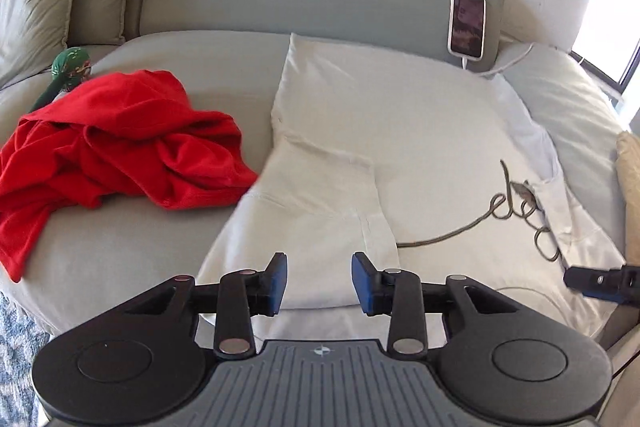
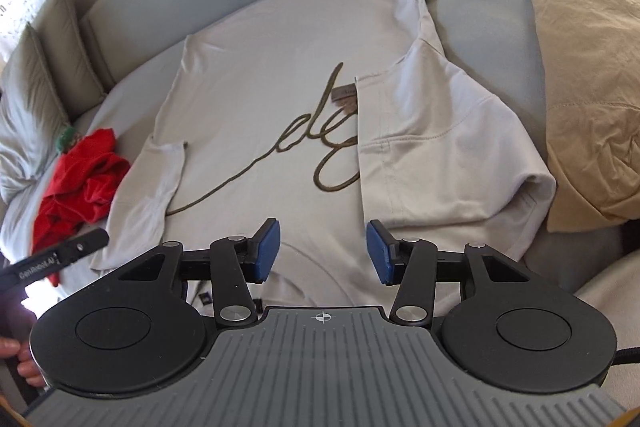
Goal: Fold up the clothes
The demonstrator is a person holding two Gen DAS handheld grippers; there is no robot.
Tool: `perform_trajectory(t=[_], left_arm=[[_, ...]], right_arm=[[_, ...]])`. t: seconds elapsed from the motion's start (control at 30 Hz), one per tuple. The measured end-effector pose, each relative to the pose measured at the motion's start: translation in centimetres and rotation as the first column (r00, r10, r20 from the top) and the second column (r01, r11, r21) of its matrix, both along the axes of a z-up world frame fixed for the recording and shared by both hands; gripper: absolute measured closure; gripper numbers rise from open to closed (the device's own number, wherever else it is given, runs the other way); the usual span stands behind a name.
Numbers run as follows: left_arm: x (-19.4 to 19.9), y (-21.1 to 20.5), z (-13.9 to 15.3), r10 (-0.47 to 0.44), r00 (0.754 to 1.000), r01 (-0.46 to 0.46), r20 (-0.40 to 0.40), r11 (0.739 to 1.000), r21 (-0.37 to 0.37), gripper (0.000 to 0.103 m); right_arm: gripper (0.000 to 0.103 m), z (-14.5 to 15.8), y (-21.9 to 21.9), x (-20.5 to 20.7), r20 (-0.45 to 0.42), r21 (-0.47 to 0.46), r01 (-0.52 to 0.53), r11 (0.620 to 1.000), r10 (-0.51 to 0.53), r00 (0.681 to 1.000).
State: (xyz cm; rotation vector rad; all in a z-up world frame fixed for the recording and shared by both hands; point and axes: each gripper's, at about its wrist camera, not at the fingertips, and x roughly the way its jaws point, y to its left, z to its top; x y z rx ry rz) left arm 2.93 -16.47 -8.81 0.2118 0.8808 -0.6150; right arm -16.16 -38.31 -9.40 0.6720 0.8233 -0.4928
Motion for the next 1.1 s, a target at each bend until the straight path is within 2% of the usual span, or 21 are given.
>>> perform_trajectory(t=[0.07, 0.17, 0.3, 0.37, 0.47, 0.53, 0.57, 0.6, 0.67, 0.77, 0.83, 0.9, 1.0, 1.03, 1.1], left_arm=[[-1.0, -0.9, -1.1, -0.039, 0.999, 0.039, 0.004, 0.998, 0.049, 0.075], [-2.8, -1.3, -1.7, -0.106, 0.993, 0.099, 0.044, 0.987, 0.123, 0.075], [-4.4, 0.1, -1.2, -0.141, 0.989, 0.146, -0.044, 0.981, 0.125, 0.076], [-5.2, 0.9, -0.7, -0.149, 0.988, 0.153, -0.045, 0.982, 0.110, 0.073], [-6.2, 1.3, 0.2, -0.156, 0.988, 0.157, -0.012, 0.985, 0.077, 0.065], [-6.4, 1.1, 0.7, -0.149, 0.989, 0.149, 0.002, 0.988, 0.049, 0.065], [-6.4, 0.8, 0.7, -0.148, 0.989, 0.148, 0.007, 0.988, 0.042, 0.065], [-6.4, 0.3, 0.7, -0.148, 0.989, 0.147, 0.011, 0.988, 0.040, 0.065], [-6.6, -0.8, 0.4, -0.168, 0.986, 0.168, 0.016, 0.985, 0.030, 0.065], [-6.9, -2.6, -0.6, -0.223, 0.975, 0.223, 0.004, 0.975, 0.010, 0.066], [-6.7, -3.7, -1.9, -0.229, 0.973, 0.231, -0.043, 0.972, 0.044, 0.066], [-6.7, -3.9, -2.1, -0.226, 0.973, 0.229, -0.051, 0.972, 0.058, 0.066], [-6.6, -3.5, -0.8, -0.249, 0.965, 0.255, -0.079, 0.964, 0.071, 0.068], [-6.4, -3.1, 0.1, -0.251, 0.966, 0.255, -0.061, 0.965, 0.059, 0.068], [-5.8, -2.4, 2.3, -0.245, 0.969, 0.246, -0.007, 0.969, 0.030, 0.067]], right_arm=[[0.052, -0.9, -0.4, 0.5, -0.036, -0.017, 0.012, 1.000, -0.013, 0.999], [0.052, -1.7, 0.1, 0.3, -0.078, -0.050, -0.049, 0.998, 0.045, 0.996], [0.046, -1.5, 2.1, -0.8, -0.164, -0.046, -0.156, 0.987, 0.147, 0.975], [0.047, -1.5, 2.8, -1.9, -0.180, 0.015, -0.182, 0.983, 0.182, 0.967], [0.050, -0.7, 3.0, -4.0, -0.118, 0.064, -0.178, 0.982, 0.185, 0.976], [0.050, 0.6, 3.0, -5.1, -0.054, 0.043, -0.148, 0.988, 0.151, 0.987], [0.057, 1.1, 2.8, -5.2, -0.033, 0.021, -0.133, 0.991, 0.134, 0.990], [0.070, 1.5, 2.7, -5.0, -0.017, -0.003, -0.120, 0.993, 0.120, 0.993], [0.081, 2.0, 2.5, -4.6, 0.003, -0.037, -0.099, 0.994, 0.099, 0.995], [0.081, 0.9, 2.1, -3.1, -0.006, -0.017, -0.098, 0.995, 0.097, 0.995], [0.080, -0.3, 2.0, -2.3, -0.035, -0.019, -0.101, 0.995, 0.100, 0.994], [0.079, -1.9, 1.8, -1.6, -0.094, 0.009, -0.096, 0.995, 0.096, 0.991], [0.077, -1.5, 1.8, -2.1, -0.101, 0.064, -0.121, 0.991, 0.127, 0.987], [0.077, -1.2, 1.8, -2.3, -0.104, 0.087, -0.138, 0.987, 0.146, 0.984], [0.077, 1.1, 1.4, -2.8, -0.061, 0.072, -0.147, 0.986, 0.152, 0.987]])
